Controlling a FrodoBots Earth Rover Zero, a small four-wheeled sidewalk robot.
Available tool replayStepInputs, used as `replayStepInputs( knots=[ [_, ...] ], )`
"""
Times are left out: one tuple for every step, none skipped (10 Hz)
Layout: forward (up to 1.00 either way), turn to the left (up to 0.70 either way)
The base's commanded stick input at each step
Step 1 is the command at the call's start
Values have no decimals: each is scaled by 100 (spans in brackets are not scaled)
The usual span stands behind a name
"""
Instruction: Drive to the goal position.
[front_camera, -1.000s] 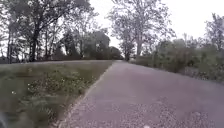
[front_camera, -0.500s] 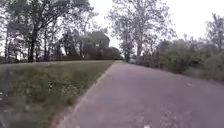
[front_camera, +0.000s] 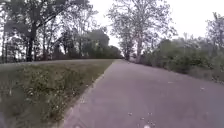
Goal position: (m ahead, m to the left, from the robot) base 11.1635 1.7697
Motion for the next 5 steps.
replayStepInputs(
  knots=[
    [100,0],
    [100,0],
    [100,0],
    [100,0],
    [100,0]
  ],
)
